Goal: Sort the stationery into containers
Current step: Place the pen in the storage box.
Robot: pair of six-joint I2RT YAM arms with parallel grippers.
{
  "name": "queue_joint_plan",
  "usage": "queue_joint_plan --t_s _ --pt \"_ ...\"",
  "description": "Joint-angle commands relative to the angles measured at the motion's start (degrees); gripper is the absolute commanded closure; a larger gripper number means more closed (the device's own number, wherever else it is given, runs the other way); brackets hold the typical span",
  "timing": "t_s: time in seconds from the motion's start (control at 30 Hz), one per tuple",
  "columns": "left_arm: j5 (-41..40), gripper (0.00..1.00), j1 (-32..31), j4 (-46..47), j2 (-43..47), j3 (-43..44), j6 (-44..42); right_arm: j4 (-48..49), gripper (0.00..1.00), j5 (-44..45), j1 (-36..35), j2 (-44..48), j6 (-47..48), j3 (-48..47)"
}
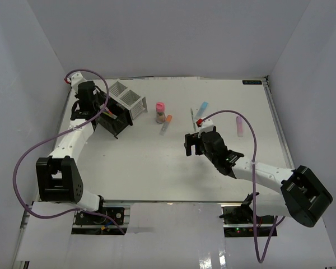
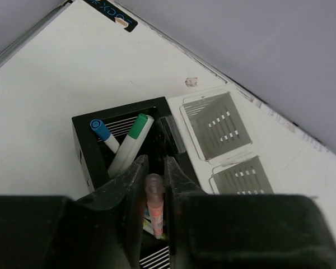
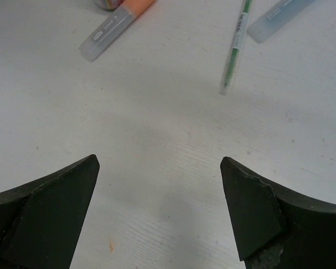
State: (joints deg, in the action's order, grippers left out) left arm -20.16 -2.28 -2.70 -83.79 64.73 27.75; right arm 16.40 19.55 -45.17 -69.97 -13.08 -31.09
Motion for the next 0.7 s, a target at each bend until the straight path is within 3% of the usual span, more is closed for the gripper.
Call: queue_joint_plan --t_s 0.0,0.1,0.13,0.23,0.43,0.67 --pt "0.47 0.64 0.09 1.56 0.64 -0.83 -0.24 1.53 0.04 1.98 1.74 -2.61 0.60 -3.71" --pt "2.14 0.38 0.09 -1.95 0.91 0.66 -0.24 -0.31 0.01 1.98 4.38 -6.74 0.16 -7.03" --pt "2.75 0.24 0.09 -3.00 1.60 1.10 -0.41 -1.02 0.01 2.16 5.60 -8.06 -0.01 -8.18" --pt "4.16 0.02 0.09 -8.26 4.06 2.24 -1.03 -2.34 0.00 1.55 7.46 -13.07 -0.02 -12.32" --pt "15.40 0.02 0.09 -16.37 8.90 1.11 -2.43 -4.71 0.12 0.32 10.01 -24.92 0.60 -20.84" --pt "22.95 0.02 0.09 -16.46 20.93 -7.50 -2.96 -6.12 0.27 -1.80 11.68 -33.11 1.13 -27.26"
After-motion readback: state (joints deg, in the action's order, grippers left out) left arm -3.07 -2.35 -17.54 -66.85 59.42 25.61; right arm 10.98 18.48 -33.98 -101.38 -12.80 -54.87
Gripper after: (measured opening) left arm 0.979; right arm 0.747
